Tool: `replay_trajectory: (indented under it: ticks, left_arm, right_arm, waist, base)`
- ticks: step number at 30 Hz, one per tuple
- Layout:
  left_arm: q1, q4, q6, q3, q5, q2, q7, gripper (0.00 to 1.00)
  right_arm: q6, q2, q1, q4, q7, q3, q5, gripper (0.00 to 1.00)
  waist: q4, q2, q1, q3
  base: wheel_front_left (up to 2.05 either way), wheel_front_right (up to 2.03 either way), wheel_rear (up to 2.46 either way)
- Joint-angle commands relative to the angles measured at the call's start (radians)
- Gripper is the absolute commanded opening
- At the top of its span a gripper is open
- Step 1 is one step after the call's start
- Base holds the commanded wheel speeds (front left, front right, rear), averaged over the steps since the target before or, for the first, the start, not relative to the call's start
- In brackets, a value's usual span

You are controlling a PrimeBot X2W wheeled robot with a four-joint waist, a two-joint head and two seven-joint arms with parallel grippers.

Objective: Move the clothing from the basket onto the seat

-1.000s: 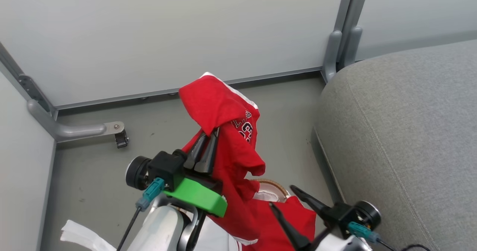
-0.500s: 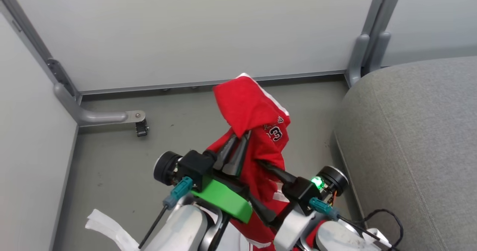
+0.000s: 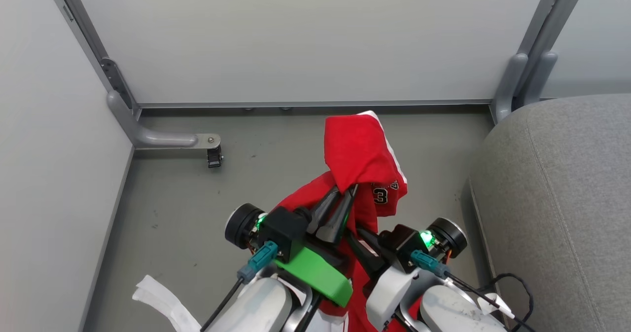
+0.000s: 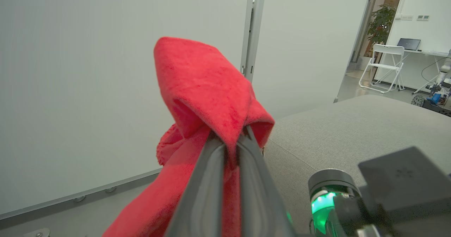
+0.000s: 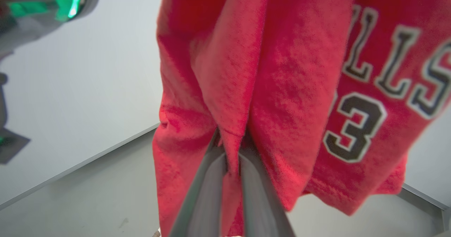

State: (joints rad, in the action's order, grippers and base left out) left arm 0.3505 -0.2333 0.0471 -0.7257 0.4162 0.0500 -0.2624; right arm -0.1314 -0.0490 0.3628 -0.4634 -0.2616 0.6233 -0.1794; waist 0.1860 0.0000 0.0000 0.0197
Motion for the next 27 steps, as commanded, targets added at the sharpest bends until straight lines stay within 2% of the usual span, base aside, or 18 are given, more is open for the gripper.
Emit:
replay_trajectory:
  ticks: [1, 2, 10, 27]
  left_arm:
    - [0.008, 0.0, -0.005, 0.009, -0.015, 0.001, -0.004, 0.4]
    - [0.005, 0.0, -0.007, 0.013, -0.021, 0.001, -0.004, 1.0]
    - [-0.036, -0.01, -0.015, 0.085, -0.062, 0.002, -0.002, 1.0]
    - [-0.115, -0.015, 0.014, 0.255, -0.143, 0.002, -0.002, 1.0]
  right_arm:
    - [0.001, -0.006, -0.021, 0.009, -0.005, -0.005, -0.009, 0.0]
    - [0.001, -0.006, -0.027, 0.016, -0.005, -0.013, -0.003, 0.0]
    - [0.001, -0.01, -0.09, 0.092, -0.005, -0.07, 0.032, 0.0]
    - [0.001, -0.064, -0.162, 0.225, -0.005, -0.133, -0.004, 0.0]
  waist:
    - [-0.012, 0.0, 0.0, 0.003]
    - [-0.019, 0.0, 0.0, 0.004]
    - [-0.132, 0.0, 0.0, 0.018]
    - [-0.537, 0.0, 0.0, 0.065]
  base:
    - [0.0, 0.0, 0.0]
    - [0.0, 0.0, 0.0]
    - [0.0, 0.0, 0.0]
    - [0.0, 0.0, 0.0]
